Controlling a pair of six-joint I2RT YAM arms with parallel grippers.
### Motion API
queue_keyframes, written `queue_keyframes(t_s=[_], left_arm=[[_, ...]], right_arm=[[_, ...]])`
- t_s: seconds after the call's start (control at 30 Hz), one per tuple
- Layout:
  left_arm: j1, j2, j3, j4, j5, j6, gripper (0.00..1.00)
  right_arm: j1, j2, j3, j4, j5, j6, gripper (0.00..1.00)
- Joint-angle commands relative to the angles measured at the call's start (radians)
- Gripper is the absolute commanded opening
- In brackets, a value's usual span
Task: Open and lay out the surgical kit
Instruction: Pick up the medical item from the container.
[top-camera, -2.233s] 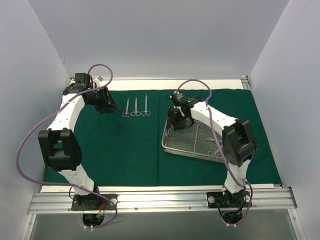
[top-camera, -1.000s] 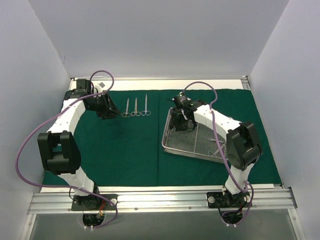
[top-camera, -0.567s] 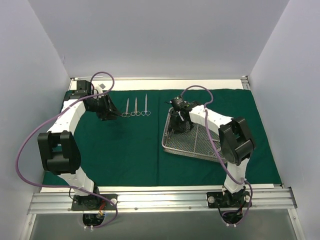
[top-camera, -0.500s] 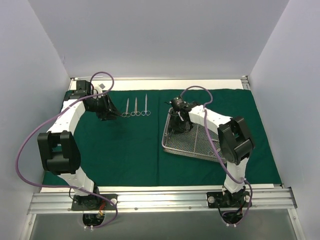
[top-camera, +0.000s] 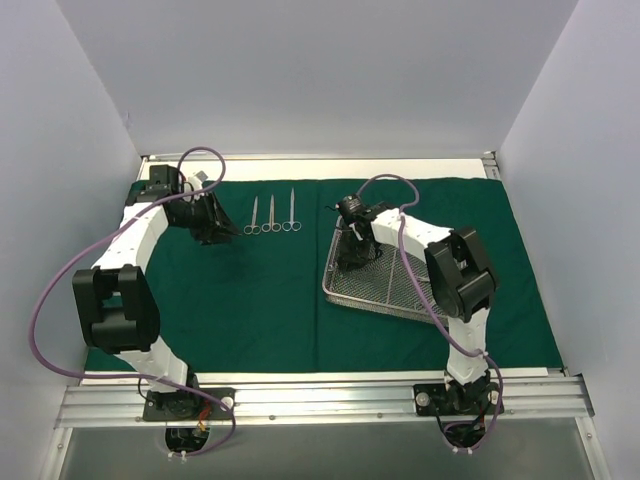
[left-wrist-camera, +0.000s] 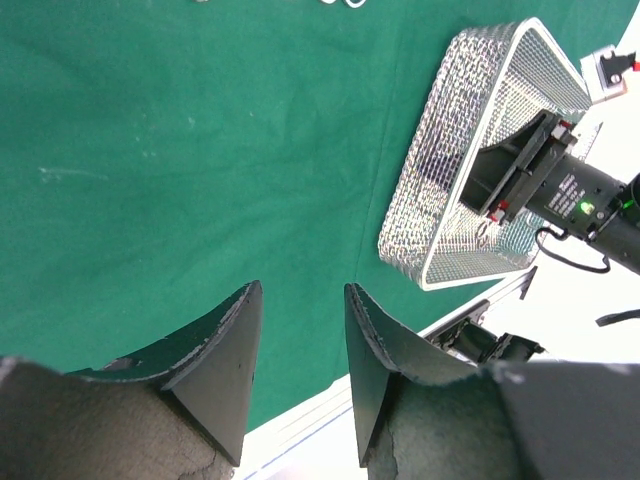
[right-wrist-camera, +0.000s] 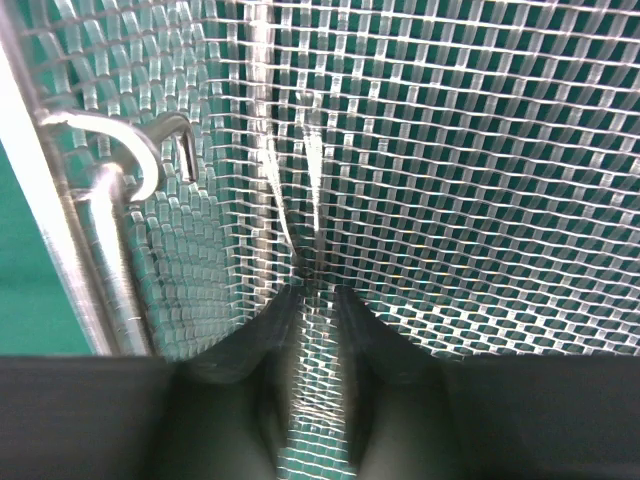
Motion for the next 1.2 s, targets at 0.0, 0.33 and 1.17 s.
queue_keyframes(t_s=[0.0,0.33,1.17], left_arm=[[0.012,-0.061,-0.018,0.031,0.035,0.019,0.47],[0.008,-0.102,-0.059,0.126,0.152,-0.022,0.47],[-0.376,-0.251,-0.277,1.449,0.298,-0.777,0.61]], right_arm=[[0.01,0.073,0.002,-0.073,0.047,-0.04,0.15],[-0.013,0.006,0.112,-0.191,0.029,-0.129,0.0],[-0.108,-0.615,-0.226,0.795,-0.902,0.094,0.0]])
